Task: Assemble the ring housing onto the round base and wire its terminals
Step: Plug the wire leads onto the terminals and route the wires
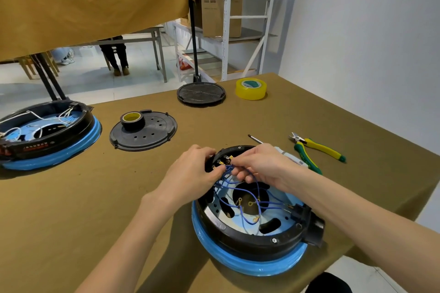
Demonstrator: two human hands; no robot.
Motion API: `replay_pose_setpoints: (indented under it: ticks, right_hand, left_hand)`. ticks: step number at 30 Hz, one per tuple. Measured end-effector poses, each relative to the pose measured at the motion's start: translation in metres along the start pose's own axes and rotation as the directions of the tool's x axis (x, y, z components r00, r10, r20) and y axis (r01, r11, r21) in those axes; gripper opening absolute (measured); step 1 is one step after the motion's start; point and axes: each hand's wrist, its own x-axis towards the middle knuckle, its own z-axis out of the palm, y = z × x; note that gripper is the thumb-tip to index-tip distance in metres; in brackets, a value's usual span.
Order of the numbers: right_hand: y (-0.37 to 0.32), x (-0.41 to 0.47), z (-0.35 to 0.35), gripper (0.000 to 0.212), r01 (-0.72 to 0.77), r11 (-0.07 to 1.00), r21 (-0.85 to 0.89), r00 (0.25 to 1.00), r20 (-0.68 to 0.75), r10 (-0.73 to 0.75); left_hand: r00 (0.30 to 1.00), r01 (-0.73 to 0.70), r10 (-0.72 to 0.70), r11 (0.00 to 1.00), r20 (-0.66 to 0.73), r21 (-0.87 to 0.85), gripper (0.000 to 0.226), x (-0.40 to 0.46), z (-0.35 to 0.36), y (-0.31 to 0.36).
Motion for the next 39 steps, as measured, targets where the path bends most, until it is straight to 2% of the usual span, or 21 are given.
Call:
replay_pose_setpoints:
  ticks: [9,20,39]
  right_hand:
    - [-0.004,0.008,-0.004,0.011,-0.065,0.998,0.020,0.996,0.057,0.064]
    - [-0.002,0.013,-0.011,0.012,-0.029,1.000,0.002,0.994,0.106,0.029]
    - [-0.008,0.016,-0.011,0.016,-0.053,0.998,-0.032,0.992,0.112,0.056]
  left_hand:
    - [0.999,-0.037,0.039,0.998,0.033,-0.057,0.052,0.003,0.003,-0.008]
    - [0.997,-0.064,0.068,0.993,0.039,-0.103,0.047,0.006,0.006,-0.015]
    - [0.996,-0.072,0.078,0.991,0.049,-0.113,0.049,0.007,0.007,-0.017]
